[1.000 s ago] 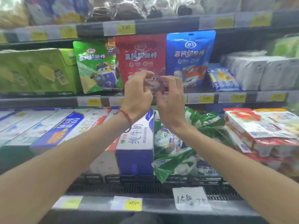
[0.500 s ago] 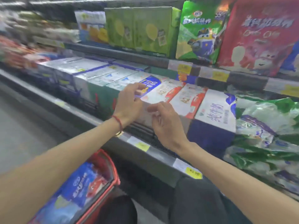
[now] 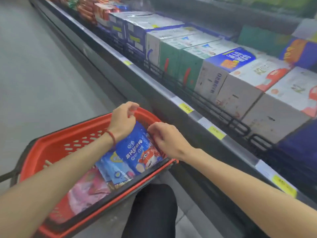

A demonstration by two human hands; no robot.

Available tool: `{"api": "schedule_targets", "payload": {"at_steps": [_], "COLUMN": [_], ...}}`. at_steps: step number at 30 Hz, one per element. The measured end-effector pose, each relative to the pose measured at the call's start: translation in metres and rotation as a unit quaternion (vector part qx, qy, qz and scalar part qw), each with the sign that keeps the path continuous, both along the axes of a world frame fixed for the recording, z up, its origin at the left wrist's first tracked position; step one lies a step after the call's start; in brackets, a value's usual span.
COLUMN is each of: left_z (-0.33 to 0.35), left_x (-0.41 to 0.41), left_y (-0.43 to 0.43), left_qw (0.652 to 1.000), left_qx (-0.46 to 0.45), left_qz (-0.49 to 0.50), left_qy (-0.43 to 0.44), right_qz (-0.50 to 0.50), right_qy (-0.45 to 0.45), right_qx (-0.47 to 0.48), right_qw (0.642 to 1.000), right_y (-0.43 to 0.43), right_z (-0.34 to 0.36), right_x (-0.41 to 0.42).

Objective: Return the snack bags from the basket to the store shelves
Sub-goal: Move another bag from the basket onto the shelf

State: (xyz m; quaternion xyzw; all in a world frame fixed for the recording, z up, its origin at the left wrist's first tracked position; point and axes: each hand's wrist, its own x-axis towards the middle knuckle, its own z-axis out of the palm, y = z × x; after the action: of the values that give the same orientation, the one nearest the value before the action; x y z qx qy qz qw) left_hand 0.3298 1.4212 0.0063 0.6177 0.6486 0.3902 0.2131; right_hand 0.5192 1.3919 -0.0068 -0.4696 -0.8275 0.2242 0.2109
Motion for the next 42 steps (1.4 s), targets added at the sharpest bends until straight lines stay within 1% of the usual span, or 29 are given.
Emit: {"api": "schedule_targets", "payload": {"at_steps": [3, 7, 9, 11, 13, 19, 25, 30, 33, 37, 39, 42], "left_z": [-0.034, -0.077, -0.095, -0.115, -0.134, -0.178, -0.207, -0.219, -0.221, -0.224, -0.225, -0.218], "left_x": [-0.034, -0.068, -0.083, -0.098, -0.108, -0.108, -0.098, -0.090, -0.084, -0.083, -0.084, -0.082], "left_y": [-0.007, -0.020, -0.027, -0.031, -0.031, -0.022, -0.019, -0.016, -0.017, -0.022, -0.025, -0.027], "left_qw": [0.998, 0.991, 0.987, 0.982, 0.976, 0.966, 0.951, 0.922, 0.914, 0.912, 0.912, 0.915], "left_qx": [-0.039, -0.083, -0.113, -0.145, -0.173, -0.227, -0.302, -0.368, -0.377, -0.384, -0.382, -0.359], "left_qz": [0.041, 0.093, 0.099, 0.107, 0.115, 0.096, 0.059, 0.064, 0.070, 0.052, 0.047, 0.066], "left_qy": [-0.026, -0.046, -0.057, -0.062, -0.066, -0.081, -0.039, -0.106, -0.133, -0.134, -0.141, -0.170], "right_qz": [-0.018, -0.070, -0.095, -0.118, -0.129, -0.122, -0.120, -0.126, -0.117, -0.125, -0.115, -0.108], "right_qy": [-0.048, -0.117, -0.133, -0.128, -0.123, -0.184, -0.197, -0.180, -0.184, -0.156, -0.139, -0.099], "right_qx": [-0.113, -0.233, -0.261, -0.280, -0.274, -0.217, -0.183, -0.213, -0.222, -0.221, -0.203, -0.163], "right_qw": [0.992, 0.963, 0.951, 0.944, 0.945, 0.951, 0.956, 0.952, 0.950, 0.954, 0.962, 0.976], "right_y": [0.011, 0.033, 0.041, 0.050, 0.057, 0.063, 0.062, 0.058, 0.055, 0.051, 0.049, 0.042], "right_z": [-0.031, -0.071, -0.087, -0.105, -0.119, -0.143, -0.143, -0.134, -0.129, -0.124, -0.122, -0.116], "right_x": [-0.034, -0.062, -0.064, -0.066, -0.067, -0.070, -0.068, -0.067, -0.063, -0.060, -0.059, -0.060]}}
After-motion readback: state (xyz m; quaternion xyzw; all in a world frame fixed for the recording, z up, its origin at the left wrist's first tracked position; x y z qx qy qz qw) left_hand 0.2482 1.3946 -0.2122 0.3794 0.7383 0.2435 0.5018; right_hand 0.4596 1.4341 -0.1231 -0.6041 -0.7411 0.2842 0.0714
